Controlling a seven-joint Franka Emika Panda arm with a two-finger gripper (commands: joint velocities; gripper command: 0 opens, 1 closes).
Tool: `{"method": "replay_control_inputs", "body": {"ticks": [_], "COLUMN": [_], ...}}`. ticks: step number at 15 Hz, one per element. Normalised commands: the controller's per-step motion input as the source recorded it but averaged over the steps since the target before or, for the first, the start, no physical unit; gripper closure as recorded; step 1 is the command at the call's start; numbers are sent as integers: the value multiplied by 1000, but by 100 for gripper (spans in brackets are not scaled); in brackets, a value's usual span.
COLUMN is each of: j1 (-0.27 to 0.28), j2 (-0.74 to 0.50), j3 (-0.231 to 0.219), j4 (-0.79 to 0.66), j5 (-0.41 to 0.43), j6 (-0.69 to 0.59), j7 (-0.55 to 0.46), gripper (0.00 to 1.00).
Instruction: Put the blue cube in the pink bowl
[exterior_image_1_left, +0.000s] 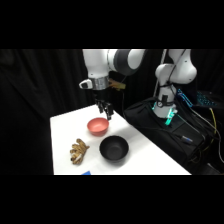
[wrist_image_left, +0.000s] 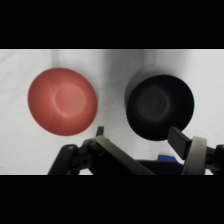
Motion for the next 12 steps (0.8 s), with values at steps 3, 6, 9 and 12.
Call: {"method": "replay_control_inputs", "body": {"ticks": [3, 6, 9, 12], "j1": [24, 84, 110, 112], "j2": [-9, 110, 318, 494], "j3": [52, 84, 66, 33], "j4": [56, 241, 427, 570], "j5": [10, 34, -47, -97], "j6": [-6, -45, -37, -4], "j7": [126, 252, 319, 307], "gripper": [0, 0, 0, 0]}}
